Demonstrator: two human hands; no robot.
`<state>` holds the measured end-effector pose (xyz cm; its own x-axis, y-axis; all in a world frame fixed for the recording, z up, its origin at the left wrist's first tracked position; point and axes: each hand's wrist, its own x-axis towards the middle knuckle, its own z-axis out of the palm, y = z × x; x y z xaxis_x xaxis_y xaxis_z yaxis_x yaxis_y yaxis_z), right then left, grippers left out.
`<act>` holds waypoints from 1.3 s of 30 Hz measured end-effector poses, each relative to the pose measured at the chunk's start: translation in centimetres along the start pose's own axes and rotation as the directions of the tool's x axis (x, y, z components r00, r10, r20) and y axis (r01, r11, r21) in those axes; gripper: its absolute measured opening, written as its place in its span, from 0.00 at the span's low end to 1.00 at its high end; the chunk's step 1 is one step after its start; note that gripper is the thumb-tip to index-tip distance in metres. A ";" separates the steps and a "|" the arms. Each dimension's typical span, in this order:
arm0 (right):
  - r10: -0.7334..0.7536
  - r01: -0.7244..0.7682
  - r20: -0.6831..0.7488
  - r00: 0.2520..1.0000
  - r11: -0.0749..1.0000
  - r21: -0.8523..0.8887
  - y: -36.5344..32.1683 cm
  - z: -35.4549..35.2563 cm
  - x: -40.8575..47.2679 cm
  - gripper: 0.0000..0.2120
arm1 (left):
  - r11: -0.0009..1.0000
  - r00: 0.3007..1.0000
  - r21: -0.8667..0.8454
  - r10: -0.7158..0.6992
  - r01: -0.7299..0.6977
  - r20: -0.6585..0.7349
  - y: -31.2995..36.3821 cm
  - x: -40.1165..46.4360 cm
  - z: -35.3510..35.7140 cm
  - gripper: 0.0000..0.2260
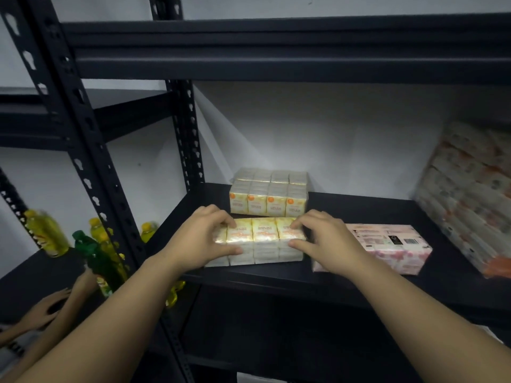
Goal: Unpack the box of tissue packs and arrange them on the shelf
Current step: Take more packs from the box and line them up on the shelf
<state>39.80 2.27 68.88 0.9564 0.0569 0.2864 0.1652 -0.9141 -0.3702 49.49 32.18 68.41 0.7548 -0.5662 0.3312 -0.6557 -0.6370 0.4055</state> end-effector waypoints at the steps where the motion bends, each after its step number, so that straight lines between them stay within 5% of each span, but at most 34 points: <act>1: -0.002 0.002 -0.011 1.000 1.000 0.003 0.0 0.0 0.0 0.15 | 1.000 1.000 -0.009 -0.005 0.005 -0.006 0.0 -0.2 0.0 0.22; 7: 0.027 -0.025 -0.034 0.999 0.998 0.057 -0.3 0.0 0.3 0.12 | 1.000 1.000 0.000 -0.031 0.031 0.003 -0.1 0.0 -0.3 0.23; 15: 0.096 -0.093 0.011 0.995 0.984 -0.149 -1.8 0.6 2.0 0.24 | 0.997 0.981 0.000 -0.070 0.071 0.182 0.7 0.4 -2.4 0.21; 20: 0.056 -0.056 0.193 0.980 0.998 -0.009 -4.4 1.6 4.0 0.40 | 0.976 0.965 -0.173 -0.083 0.129 0.249 0.7 -0.6 -2.9 0.18; 25: -0.025 -0.030 0.250 0.968 0.976 0.215 -6.8 3.6 5.1 0.34 | 0.961 0.974 -0.238 -0.095 0.144 0.207 -0.1 -0.9 -1.8 0.18; 29: 0.010 -0.063 0.187 0.982 0.959 0.275 -6.9 3.6 4.4 0.34 | 0.966 0.971 -0.234 -0.050 0.106 0.234 -0.9 -0.3 -1.6 0.11; 32: 0.021 -0.108 0.288 0.957 0.951 0.290 -7.0 3.1 3.4 0.39 | 0.957 0.959 -0.254 -0.065 0.138 0.276 -1.4 0.1 -1.2 0.09; 39: 0.175 -0.253 0.328 0.928 0.944 0.211 -6.4 2.1 3.9 0.47 | 0.998 0.998 -0.042 -0.042 0.044 0.038 -3.0 -1.8 -0.4 0.31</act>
<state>43.00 9.15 70.55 0.9957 0.0244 -0.0893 -0.0351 -0.7929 -0.6084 50.10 35.27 66.92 0.7807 -0.5581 0.2811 -0.6205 -0.6388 0.4549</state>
